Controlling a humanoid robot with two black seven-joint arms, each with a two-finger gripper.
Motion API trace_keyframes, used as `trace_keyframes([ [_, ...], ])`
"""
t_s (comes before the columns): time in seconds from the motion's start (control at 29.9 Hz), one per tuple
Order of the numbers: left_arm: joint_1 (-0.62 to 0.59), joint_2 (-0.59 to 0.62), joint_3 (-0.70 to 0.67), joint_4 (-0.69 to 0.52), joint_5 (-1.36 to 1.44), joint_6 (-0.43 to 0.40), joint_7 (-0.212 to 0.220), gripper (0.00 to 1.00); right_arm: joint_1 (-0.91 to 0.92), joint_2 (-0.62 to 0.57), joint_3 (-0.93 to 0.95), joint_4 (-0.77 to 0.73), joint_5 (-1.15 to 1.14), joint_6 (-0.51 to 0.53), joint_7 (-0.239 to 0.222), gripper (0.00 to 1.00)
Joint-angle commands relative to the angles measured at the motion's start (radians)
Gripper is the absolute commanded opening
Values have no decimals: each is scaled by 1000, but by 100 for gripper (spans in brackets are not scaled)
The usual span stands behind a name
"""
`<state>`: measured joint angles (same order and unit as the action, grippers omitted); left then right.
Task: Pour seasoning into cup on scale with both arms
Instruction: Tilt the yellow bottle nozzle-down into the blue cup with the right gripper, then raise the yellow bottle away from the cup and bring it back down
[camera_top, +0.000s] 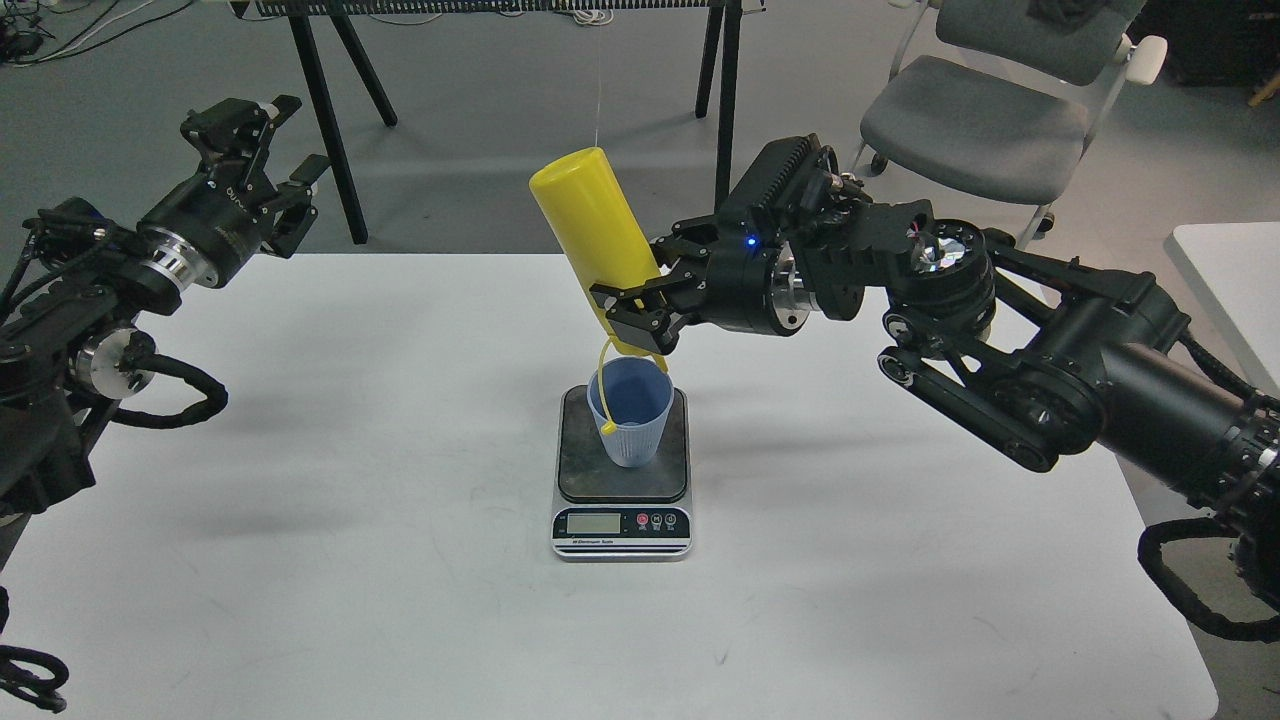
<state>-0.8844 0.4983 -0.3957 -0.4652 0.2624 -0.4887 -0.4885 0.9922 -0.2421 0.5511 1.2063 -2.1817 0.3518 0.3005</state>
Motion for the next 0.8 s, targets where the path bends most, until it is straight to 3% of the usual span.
trace_keyframes([
  [0.0, -1, 0, 0, -1, 0, 0, 0, 65, -1, 3, 0, -10, 0, -27, 3, 51],
  [0.77, -8, 0, 0, 0, 0, 0, 0, 65, -24, 18, 10, -19, 0, -91, 6, 52],
])
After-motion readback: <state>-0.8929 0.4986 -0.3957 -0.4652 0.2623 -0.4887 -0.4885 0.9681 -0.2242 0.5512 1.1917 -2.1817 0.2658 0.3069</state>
